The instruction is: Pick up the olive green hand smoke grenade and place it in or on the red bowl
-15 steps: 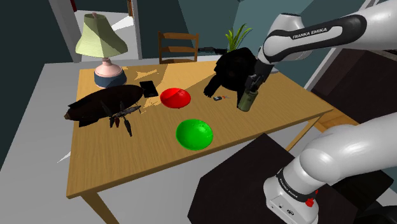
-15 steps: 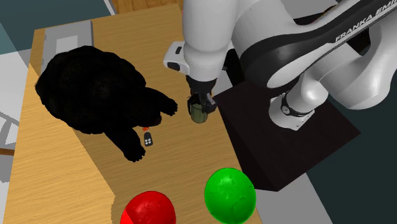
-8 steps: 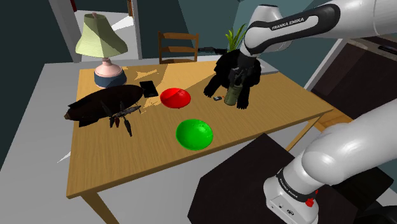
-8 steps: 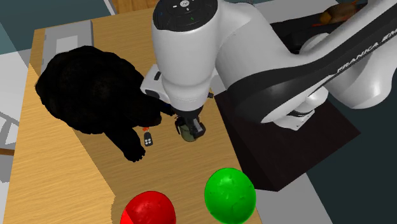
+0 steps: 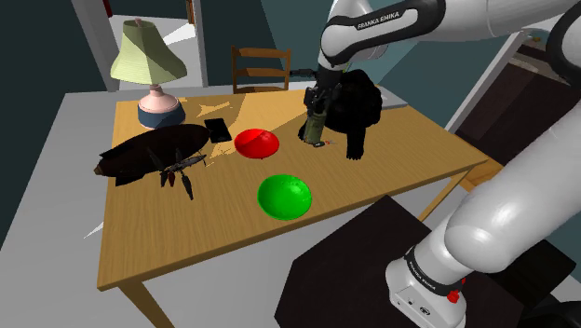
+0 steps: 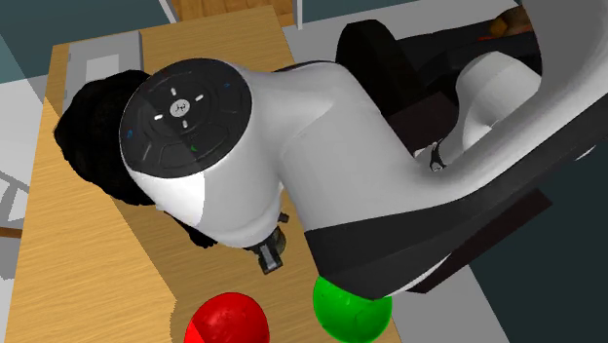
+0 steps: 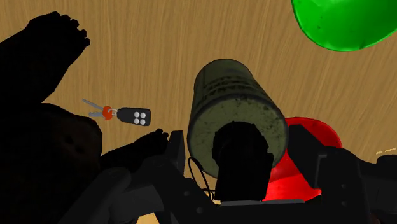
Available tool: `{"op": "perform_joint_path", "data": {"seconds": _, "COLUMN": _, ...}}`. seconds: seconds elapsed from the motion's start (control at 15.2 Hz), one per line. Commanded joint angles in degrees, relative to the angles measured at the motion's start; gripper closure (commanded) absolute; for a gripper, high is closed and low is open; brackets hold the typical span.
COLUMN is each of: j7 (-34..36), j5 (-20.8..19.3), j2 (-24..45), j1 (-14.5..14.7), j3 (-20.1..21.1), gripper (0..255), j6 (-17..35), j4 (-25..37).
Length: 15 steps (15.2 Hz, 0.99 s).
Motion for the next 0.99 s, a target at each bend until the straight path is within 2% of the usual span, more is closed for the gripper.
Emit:
{"op": "perform_joint_path", "data": {"seconds": 0.0, "j7": 1.44, "j5": 0.38, "j2": 3.67, "j1": 0.79, "j3": 0.82, "gripper": 255, "j6": -1.19, "j4": 4.87}}
{"op": "perform_joint_path", "data": {"seconds": 0.59, "j7": 7.29, "j5": 0.82, "j2": 20.45, "j1": 4.05, "j3": 3.52, "gripper": 255, "j6": -9.07, "j4": 29.43}}
{"op": "perform_joint_path", "data": {"seconds": 0.79, "j7": 8.97, "j5": 0.77, "j2": 27.19, "j1": 5.1, "j3": 4.1, "gripper": 255, "j6": -13.05, "j4": 40.13}}
{"op": "perform_joint_path", "data": {"seconds": 0.92, "j7": 10.11, "j5": 0.72, "j2": 32.97, "j1": 5.86, "j3": 4.45, "gripper": 255, "j6": -16.78, "j4": 49.62}}
